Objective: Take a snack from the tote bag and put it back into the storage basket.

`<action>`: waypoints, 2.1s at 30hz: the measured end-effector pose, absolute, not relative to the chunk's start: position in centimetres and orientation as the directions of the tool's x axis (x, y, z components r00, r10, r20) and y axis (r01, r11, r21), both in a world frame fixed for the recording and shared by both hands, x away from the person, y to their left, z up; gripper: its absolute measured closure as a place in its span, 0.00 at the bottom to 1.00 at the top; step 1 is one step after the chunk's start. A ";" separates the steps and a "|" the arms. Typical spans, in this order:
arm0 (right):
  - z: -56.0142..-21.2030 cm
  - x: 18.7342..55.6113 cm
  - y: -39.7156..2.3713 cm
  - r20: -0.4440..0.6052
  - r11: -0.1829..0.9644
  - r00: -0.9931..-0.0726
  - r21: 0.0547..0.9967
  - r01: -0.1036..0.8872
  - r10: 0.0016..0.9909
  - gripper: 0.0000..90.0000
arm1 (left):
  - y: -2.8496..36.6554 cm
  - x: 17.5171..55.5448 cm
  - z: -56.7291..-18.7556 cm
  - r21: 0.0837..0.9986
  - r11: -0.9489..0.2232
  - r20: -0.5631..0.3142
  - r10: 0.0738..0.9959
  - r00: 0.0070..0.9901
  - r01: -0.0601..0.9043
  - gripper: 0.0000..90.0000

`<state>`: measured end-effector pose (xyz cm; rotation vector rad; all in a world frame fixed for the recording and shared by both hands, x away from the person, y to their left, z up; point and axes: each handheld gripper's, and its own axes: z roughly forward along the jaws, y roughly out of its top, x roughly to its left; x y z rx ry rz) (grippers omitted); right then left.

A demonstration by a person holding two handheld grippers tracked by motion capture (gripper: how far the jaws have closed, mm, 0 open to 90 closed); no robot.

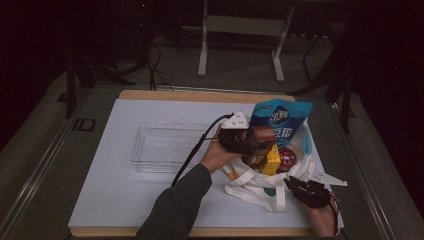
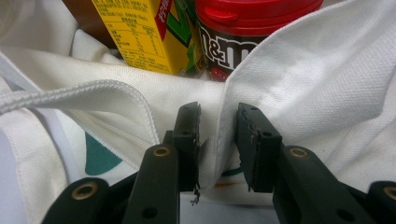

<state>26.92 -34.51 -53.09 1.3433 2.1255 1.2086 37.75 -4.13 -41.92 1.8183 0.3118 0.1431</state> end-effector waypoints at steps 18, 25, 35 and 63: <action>-53.1 26.9 -34.5 0.142 0.185 -0.490 0.808 0.559 0.860 0.78 | -2.3 37.2 -38.7 0.977 -0.170 -0.077 0.286 0.955 0.130 0.46; -53.1 26.9 -34.6 0.144 0.183 -0.490 0.808 0.559 0.860 0.78 | -1.7 37.2 -37.8 0.976 -0.169 -0.086 0.289 0.953 0.139 0.46; -53.2 26.9 -34.6 0.146 0.182 -0.491 0.809 0.559 0.859 0.78 | -1.0 37.0 -36.8 0.976 -0.153 -0.105 0.292 0.951 0.155 0.46; -53.2 26.9 -34.6 0.148 0.179 -0.488 0.809 0.560 0.860 0.78 | 2.0 36.7 -34.8 0.980 -0.115 -0.119 0.304 0.945 0.160 0.46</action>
